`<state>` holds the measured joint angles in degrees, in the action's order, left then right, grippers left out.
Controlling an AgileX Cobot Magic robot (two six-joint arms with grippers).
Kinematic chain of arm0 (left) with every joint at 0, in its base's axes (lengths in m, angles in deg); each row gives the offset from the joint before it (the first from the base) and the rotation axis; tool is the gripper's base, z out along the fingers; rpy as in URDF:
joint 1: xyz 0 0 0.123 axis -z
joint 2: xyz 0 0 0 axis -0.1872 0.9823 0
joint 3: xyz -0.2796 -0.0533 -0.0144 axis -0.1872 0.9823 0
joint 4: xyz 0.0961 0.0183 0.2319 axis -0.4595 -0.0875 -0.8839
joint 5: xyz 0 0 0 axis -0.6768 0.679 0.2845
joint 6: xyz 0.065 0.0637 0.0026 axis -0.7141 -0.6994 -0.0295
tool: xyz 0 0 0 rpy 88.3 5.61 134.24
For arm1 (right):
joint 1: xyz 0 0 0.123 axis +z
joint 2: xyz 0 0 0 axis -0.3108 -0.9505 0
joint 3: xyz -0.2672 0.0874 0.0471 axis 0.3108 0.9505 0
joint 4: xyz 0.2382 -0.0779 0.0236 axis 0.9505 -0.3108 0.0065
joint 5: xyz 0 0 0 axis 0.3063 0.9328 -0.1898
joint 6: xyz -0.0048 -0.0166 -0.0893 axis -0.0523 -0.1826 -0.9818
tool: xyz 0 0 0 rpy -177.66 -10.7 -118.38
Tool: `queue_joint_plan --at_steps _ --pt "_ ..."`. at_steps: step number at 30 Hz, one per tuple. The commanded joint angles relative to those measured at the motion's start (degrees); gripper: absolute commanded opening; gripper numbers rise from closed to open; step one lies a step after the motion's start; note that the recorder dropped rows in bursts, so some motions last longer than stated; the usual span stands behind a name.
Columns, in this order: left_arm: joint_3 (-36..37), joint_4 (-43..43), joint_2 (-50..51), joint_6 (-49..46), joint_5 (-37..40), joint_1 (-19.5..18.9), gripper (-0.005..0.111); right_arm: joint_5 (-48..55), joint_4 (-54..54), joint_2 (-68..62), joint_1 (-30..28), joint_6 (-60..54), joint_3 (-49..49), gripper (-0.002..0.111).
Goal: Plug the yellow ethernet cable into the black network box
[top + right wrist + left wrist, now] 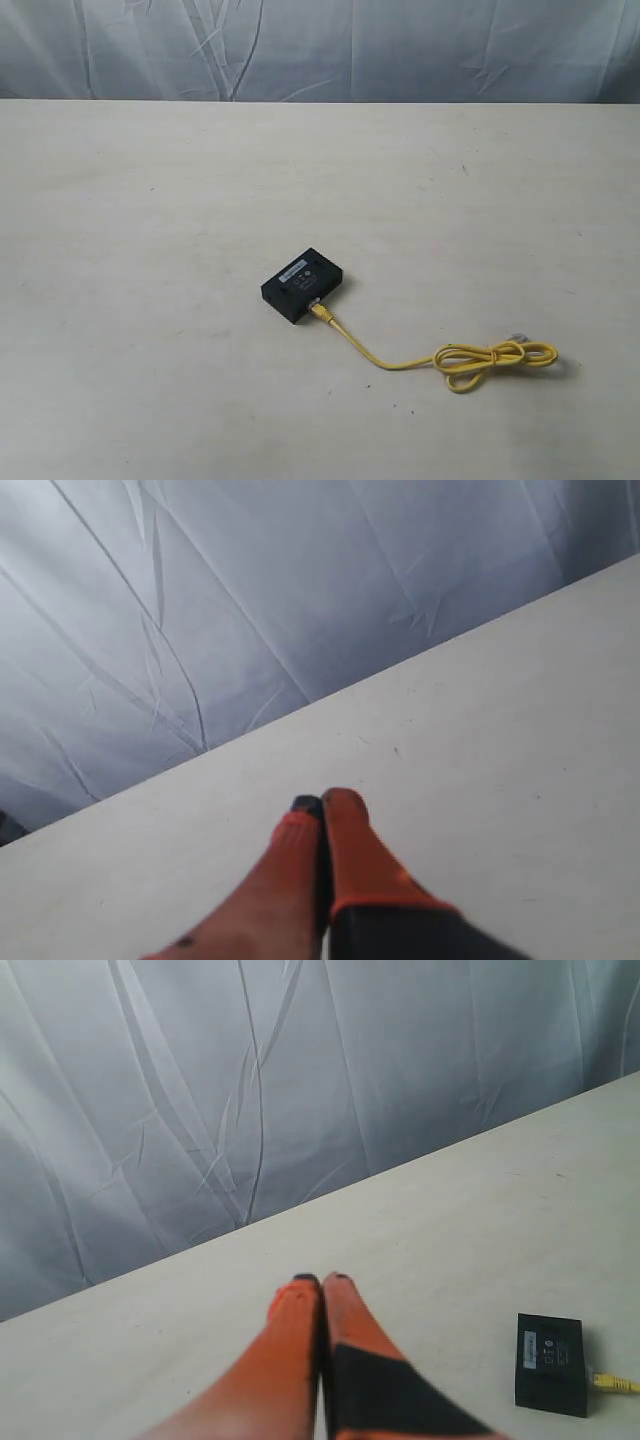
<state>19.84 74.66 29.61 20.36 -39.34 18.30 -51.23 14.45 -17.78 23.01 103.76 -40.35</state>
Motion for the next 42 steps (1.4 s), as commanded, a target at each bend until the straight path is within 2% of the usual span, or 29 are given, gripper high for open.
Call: queue_joint_plan --at_steps 1,5,12,19,26,42 --pt "0.3 0.0 -0.3 0.3 -0.4 0.0 0.0 0.1 -2.3 0.3 -0.9 -3.4 0.4 -0.001" --pt "0.3 0.0 -0.3 0.3 -0.4 0.0 0.0 -0.3 -5.8 2.8 -0.9 -11.7 2.4 -0.001" --pt "0.3 0.0 -0.3 0.3 -0.4 0.0 0.0 -4.2 -5.8 9.1 -0.8 -21.6 12.1 -0.001" --pt "0.3 0.0 -0.3 0.3 -0.4 0.0 0.0 -7.6 -5.3 12.8 -0.4 -21.9 19.3 -0.001" --pt "0.3 0.0 -0.3 0.3 -0.3 0.0 0.0 -9.0 -5.4 18.2 3.3 -21.9 25.0 -0.001" --pt "0.3 0.0 -0.3 0.3 -0.3 0.0 0.0 -17.3 -2.3 19.5 3.2 -21.7 37.4 -0.001"
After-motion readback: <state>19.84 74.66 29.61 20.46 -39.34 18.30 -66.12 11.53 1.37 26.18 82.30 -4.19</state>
